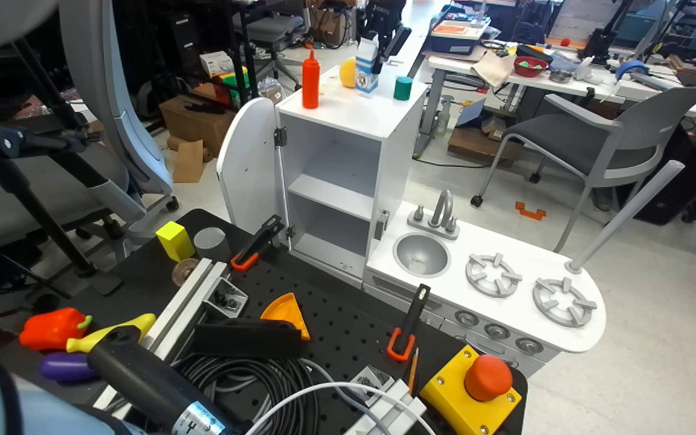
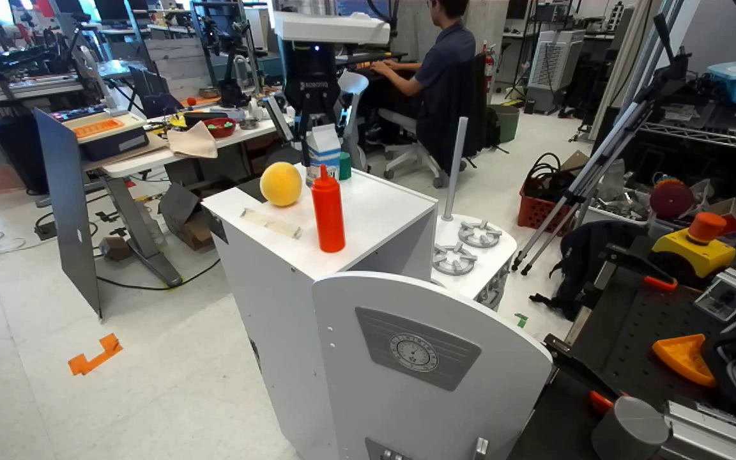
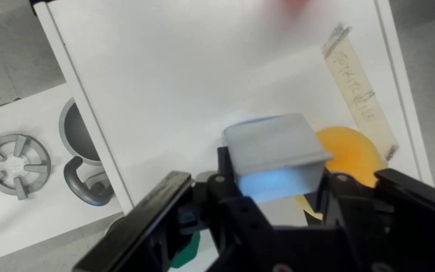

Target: Drop the paper bottle

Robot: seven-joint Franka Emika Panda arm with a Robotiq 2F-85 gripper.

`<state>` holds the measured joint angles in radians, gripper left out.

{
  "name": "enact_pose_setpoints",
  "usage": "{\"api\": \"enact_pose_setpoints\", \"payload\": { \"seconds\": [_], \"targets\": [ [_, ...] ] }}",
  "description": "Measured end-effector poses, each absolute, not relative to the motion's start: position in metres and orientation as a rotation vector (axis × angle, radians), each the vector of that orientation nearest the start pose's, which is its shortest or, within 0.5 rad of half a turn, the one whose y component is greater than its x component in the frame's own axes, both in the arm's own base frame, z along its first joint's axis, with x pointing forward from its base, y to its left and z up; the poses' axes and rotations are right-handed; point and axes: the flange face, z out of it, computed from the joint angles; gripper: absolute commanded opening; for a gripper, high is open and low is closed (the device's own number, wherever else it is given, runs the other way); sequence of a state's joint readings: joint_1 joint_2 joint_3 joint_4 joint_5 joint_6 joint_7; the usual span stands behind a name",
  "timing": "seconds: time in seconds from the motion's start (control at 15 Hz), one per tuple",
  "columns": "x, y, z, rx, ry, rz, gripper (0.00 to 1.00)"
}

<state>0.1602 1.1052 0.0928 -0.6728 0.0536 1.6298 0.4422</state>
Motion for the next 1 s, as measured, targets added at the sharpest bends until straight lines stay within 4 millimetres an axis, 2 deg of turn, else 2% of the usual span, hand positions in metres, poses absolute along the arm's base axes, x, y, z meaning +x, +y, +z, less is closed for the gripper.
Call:
{"api": "enact_pose_setpoints", "payload": {
  "seconds": [0.13,0.2,0.47,0.6,0.73,0.87,1.0],
  "targets": [
    [0.768,0.173,0.295,-2.972,0.366,0.252,0.20],
    [0.767,0.182,0.314,-2.940,0.361,0.234,0.20],
    [0.750,0.217,0.413,-2.846,0.386,0.187,0.20],
    [0.737,0.225,0.458,-2.825,0.425,0.183,0.20],
    [0.724,0.229,0.495,-2.808,0.466,0.179,0.20],
    [0.718,0.230,0.515,-2.793,0.502,0.164,0.20],
    [0.716,0.229,0.522,-2.786,0.540,0.158,0.20]
  ]
}}
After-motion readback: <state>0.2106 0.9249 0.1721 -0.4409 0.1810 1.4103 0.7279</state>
